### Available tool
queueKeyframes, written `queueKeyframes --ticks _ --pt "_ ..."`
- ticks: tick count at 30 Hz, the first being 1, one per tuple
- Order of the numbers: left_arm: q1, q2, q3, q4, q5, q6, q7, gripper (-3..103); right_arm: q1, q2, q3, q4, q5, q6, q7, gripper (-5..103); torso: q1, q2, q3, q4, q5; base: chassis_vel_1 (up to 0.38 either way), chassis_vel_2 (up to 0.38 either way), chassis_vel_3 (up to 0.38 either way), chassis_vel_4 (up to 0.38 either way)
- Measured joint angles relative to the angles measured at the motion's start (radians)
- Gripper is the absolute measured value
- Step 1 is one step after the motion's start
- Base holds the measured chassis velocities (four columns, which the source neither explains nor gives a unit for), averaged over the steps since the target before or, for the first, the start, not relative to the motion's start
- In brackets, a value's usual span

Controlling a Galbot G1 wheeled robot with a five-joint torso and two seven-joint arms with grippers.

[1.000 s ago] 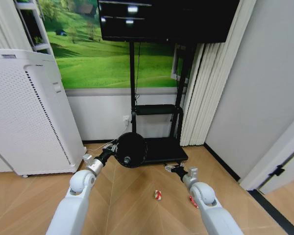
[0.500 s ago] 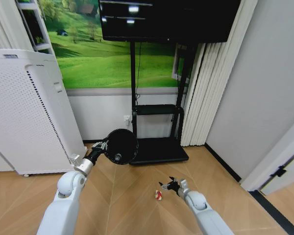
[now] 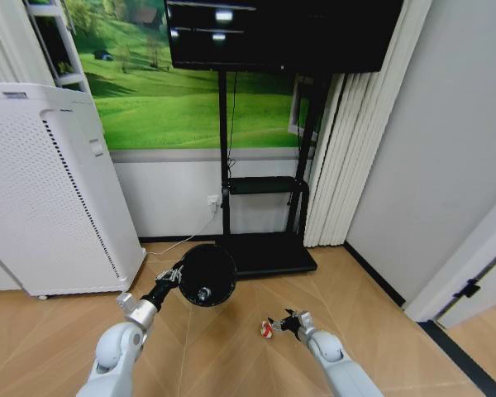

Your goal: Pick up the trash bin and place the garbage on the floor into it.

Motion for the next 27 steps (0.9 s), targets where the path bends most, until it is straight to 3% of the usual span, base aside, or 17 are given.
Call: queueKeyframes --ticks 7,17,27 --pt "-0.040 0.017 0.011 -0.015 -0.002 0.012 -0.009 7 0.001 0.046 -0.008 -0.043 0.025 -0.029 0.021 100 0.000 0.000 0.000 -0.0002 -0.0003 0.000 0.000 0.000 0.000" --pt "-0.058 0.026 0.021 -0.027 0.002 0.020 -0.017 7 0.056 0.097 0.004 -0.223 0.013 0.041 0.036 100 0.000 0.000 0.000 -0.0001 -0.0003 0.000 0.000 0.000 0.000" --pt "-0.073 0.032 0.027 -0.018 0.003 0.020 -0.015 7 0.057 0.120 0.009 -0.231 -0.003 0.048 0.039 100 0.000 0.000 0.000 -0.0001 -0.0002 0.000 0.000 0.000 0.000"
